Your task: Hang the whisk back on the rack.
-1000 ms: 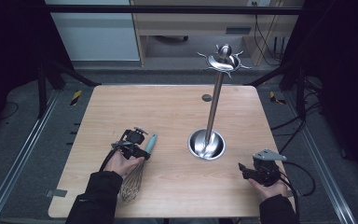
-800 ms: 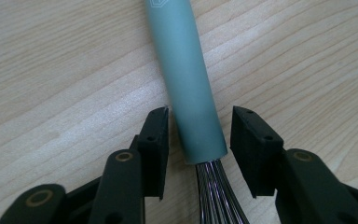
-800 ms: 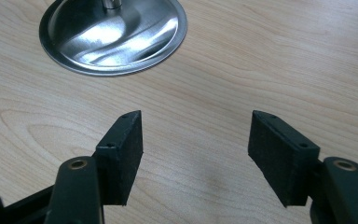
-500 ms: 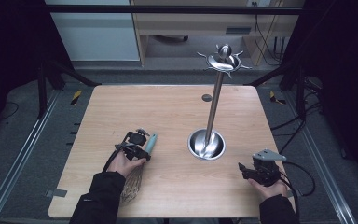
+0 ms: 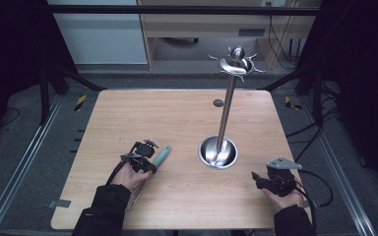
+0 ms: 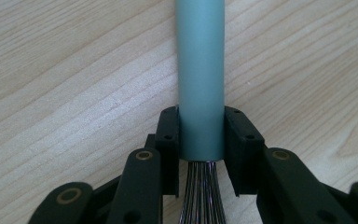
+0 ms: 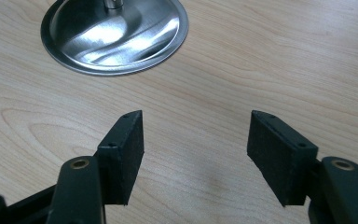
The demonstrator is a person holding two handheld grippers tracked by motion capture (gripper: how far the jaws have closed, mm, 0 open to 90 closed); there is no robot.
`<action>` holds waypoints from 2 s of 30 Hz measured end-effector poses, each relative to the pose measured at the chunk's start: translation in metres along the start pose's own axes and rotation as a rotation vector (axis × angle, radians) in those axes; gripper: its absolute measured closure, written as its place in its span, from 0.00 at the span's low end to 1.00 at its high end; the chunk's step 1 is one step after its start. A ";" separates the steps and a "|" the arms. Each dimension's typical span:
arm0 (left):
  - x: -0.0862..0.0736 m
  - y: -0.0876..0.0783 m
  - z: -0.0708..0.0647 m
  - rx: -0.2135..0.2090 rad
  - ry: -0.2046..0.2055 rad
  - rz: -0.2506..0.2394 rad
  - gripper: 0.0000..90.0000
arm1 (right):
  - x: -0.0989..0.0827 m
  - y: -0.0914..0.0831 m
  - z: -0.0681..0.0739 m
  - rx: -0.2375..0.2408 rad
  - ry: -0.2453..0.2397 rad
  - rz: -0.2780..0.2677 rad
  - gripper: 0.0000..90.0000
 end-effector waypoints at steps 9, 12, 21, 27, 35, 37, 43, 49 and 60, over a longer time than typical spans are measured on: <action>0.006 -0.006 0.000 0.027 0.063 -0.001 0.68 | 0.000 0.000 0.000 0.002 0.000 0.000 0.40; 0.007 -0.002 0.000 0.023 0.071 0.017 0.70 | 0.000 0.000 0.000 0.002 0.001 0.000 0.41; 0.010 0.005 -0.001 0.024 0.061 0.041 0.75 | 0.000 0.000 0.000 0.008 0.003 0.002 0.41; 0.011 0.006 -0.002 0.033 0.049 0.042 0.76 | 0.000 0.000 0.001 0.016 0.008 0.006 0.40; 0.009 -0.002 -0.002 0.037 0.055 0.018 0.77 | -0.002 0.003 0.000 0.042 0.042 0.032 0.32; 0.007 -0.008 -0.003 0.036 0.061 0.000 0.77 | -0.003 0.004 -0.001 0.041 0.043 0.030 0.31; 0.003 -0.029 -0.004 0.038 0.075 -0.077 0.77 | -0.002 0.003 -0.002 0.034 0.045 0.026 0.31; -0.003 -0.047 -0.002 0.022 0.065 -0.157 0.77 | -0.002 0.002 -0.003 0.033 0.047 0.020 0.31; -0.020 -0.074 0.006 0.011 0.034 -0.306 0.77 | -0.001 0.001 -0.003 0.031 0.050 0.010 0.31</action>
Point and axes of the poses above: each handheld gripper's, and its own axes: y roughly forward along the jaws, x roughly out of its top, z roughly to its left, the point moved 7 cm from there along y, roughly forward along the jaws, and after that the axes turned 8 degrees about z, right-handed, at the moved point
